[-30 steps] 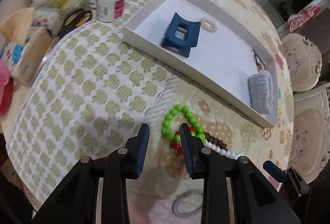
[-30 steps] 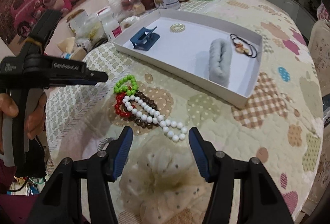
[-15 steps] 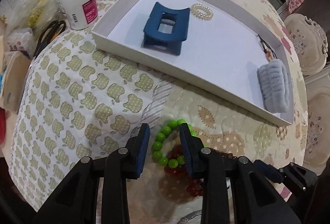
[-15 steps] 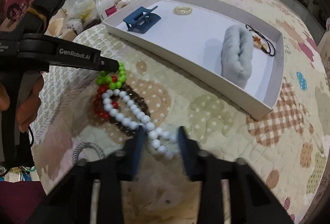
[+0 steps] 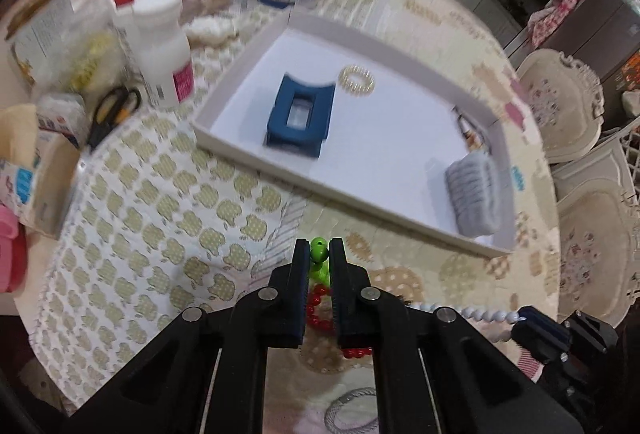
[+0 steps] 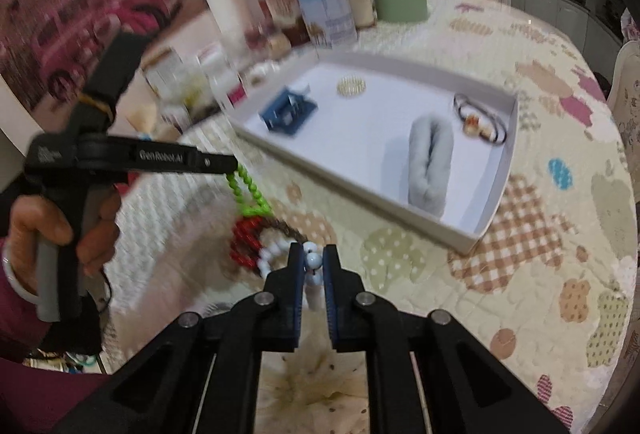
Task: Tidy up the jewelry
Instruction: 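Grasp the green beaded bracelet with the left tool while the right tool grasps the white pearl bracelet, then carry the green bracelet over the tray with the left tool while the right tool carries the pearl bracelet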
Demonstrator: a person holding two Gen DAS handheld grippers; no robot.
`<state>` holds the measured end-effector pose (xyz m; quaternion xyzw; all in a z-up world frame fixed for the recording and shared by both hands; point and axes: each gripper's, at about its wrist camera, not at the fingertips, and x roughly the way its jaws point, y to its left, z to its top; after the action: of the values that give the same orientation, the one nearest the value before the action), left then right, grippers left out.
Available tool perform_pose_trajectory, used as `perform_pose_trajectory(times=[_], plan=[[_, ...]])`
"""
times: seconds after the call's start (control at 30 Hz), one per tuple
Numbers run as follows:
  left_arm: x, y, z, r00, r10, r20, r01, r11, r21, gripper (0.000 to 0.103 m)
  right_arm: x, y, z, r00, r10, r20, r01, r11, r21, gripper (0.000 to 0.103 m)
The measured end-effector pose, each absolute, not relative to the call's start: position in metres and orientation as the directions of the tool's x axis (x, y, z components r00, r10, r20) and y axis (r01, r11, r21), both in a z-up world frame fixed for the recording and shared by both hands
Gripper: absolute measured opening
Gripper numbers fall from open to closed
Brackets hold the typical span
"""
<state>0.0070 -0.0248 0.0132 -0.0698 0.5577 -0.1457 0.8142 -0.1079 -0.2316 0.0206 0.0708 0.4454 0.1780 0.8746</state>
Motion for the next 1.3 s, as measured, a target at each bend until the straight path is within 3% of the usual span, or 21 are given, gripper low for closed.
perform_pose_trajectory(times=[0.63, 1.3], plan=[[0.025, -0.046, 0.085, 0.445, -0.319, -0.837, 0.248, 0.942, -0.227, 0.013, -0.078, -0.242, 0.103, 0.666, 0.352, -0.657, -0.263, 0.936, 0.235, 0.009], [0.121, -0.092, 0.073, 0.397, -0.333, -0.855, 0.308, 0.926, -0.217, 0.013, 0.012, -0.232, 0.068, 0.605, 0.340, -0.720, -0.230, 0.940, 0.250, 0.009]])
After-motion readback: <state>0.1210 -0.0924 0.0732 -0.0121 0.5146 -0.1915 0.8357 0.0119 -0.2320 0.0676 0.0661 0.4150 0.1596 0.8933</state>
